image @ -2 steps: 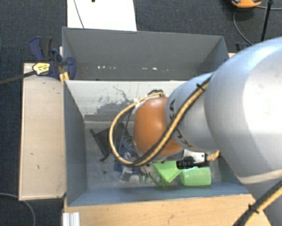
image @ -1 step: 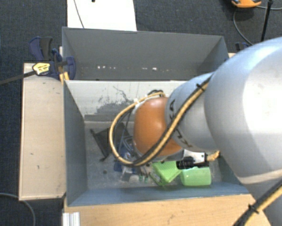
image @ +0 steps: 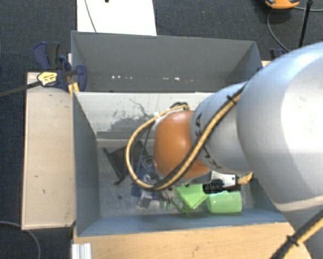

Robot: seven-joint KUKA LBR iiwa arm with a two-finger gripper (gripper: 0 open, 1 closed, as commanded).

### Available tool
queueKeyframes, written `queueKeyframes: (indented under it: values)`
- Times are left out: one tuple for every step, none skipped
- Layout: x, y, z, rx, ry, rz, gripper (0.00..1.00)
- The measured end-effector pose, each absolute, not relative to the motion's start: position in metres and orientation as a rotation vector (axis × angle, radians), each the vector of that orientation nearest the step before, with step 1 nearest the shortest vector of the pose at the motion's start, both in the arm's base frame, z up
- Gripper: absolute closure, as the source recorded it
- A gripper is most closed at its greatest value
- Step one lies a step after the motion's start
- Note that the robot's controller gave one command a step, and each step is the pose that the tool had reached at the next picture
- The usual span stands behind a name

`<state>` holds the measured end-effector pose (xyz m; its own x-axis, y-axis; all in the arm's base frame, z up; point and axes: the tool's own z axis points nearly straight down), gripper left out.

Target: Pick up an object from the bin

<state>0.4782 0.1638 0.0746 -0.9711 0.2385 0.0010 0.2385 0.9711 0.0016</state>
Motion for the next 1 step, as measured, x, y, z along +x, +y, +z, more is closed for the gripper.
queueKeyframes:
  values:
    - [0.4779, 0.1636, 0.0898, -0.378, -3.117, -0.002, 1.00]
